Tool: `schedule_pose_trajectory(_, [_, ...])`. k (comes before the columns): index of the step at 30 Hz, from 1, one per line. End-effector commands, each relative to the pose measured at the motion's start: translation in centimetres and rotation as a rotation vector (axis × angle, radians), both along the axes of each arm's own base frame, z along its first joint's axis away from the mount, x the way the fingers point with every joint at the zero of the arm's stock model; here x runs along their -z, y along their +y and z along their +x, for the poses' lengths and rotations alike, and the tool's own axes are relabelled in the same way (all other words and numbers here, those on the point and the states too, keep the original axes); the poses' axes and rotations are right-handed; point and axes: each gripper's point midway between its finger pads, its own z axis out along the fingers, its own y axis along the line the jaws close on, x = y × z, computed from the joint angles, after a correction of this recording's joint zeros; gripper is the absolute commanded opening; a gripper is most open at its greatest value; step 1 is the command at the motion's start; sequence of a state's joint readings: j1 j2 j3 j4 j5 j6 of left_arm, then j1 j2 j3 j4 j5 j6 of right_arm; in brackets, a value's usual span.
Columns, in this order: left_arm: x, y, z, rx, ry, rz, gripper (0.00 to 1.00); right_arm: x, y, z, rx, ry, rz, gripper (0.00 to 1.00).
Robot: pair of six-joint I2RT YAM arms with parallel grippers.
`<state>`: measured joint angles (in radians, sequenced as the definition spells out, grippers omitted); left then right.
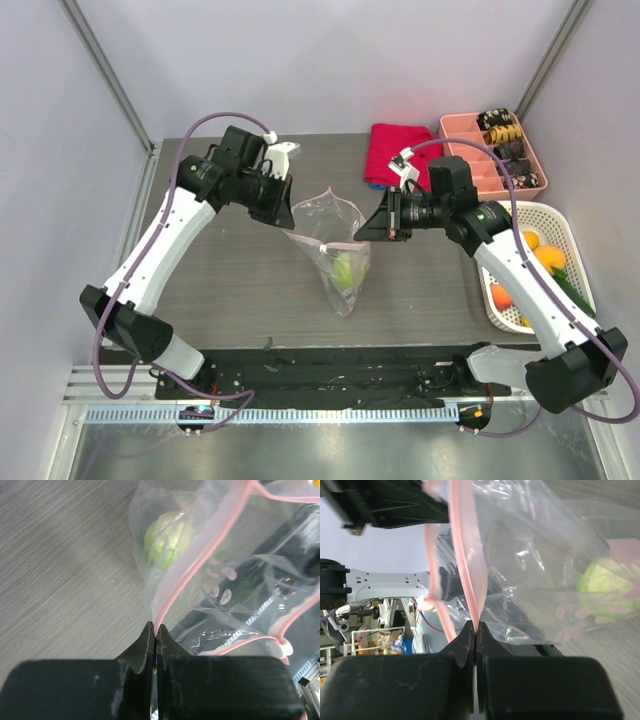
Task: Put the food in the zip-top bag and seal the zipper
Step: Adjust the zipper food storage bag at the center of the board.
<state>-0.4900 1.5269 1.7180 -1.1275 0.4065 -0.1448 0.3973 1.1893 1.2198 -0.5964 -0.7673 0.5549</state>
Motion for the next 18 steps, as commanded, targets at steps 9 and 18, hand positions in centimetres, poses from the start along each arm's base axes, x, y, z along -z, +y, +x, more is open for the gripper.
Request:
schedule_pose_trajectory(9, [1.3,2.2,1.6,-0.071,-0.043,0.125,0.0,3.6,-4.5,1.9,0.1,-0.082,-0.336,0.01])
schedule_pose_trajectory(18, [-0.7,-0.1,1.9,-0.035,-0.044,0.012,0.0,3.0,-7.4,3.5,0.131,-0.212,-0.49,0.37])
